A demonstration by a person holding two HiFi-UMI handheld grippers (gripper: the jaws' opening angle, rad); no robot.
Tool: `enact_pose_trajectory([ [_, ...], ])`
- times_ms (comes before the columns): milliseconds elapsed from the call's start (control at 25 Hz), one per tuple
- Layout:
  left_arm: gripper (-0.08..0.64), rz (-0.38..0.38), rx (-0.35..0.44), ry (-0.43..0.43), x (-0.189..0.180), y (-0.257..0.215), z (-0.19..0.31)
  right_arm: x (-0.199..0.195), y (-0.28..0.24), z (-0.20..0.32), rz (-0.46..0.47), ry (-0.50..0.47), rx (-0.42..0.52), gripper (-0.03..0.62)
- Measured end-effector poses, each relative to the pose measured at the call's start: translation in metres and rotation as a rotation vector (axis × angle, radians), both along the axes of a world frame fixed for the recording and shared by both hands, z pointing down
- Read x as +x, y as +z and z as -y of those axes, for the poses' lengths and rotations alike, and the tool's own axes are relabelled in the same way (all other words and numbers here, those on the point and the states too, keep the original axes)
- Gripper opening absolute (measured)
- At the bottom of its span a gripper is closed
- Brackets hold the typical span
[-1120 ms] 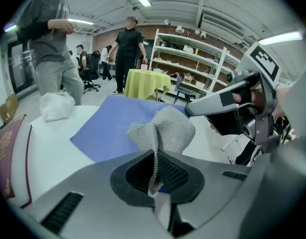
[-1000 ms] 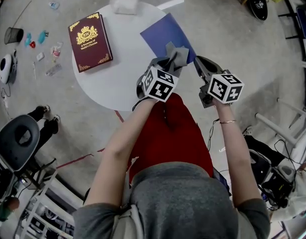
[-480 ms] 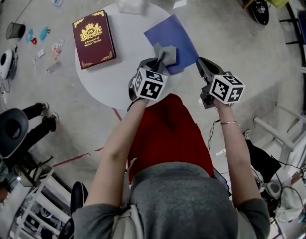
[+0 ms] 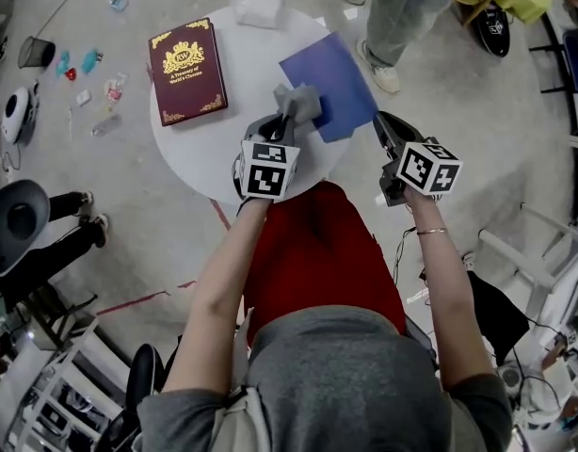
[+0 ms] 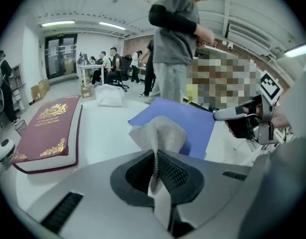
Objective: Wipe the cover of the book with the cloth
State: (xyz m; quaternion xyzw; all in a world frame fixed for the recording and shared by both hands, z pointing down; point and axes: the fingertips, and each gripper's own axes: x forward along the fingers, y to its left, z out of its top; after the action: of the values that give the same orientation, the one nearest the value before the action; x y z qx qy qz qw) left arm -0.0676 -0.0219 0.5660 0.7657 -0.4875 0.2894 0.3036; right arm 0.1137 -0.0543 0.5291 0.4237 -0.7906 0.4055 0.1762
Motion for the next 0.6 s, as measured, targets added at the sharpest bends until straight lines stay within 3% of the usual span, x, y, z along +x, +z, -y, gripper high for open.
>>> enact_pose_trajectory([
  [320, 0.025, -0.117, 0.028, 0.081, 0.034, -0.021, -0.016, -0.001, 0.003, 0.000, -0.002, 0.009, 0.000, 0.032],
  [600, 0.025, -0.106, -0.030, 0.225, 0.086, -0.008, -0.033, 0.000, 0.005, -0.002, 0.003, 0.016, 0.000, 0.032],
])
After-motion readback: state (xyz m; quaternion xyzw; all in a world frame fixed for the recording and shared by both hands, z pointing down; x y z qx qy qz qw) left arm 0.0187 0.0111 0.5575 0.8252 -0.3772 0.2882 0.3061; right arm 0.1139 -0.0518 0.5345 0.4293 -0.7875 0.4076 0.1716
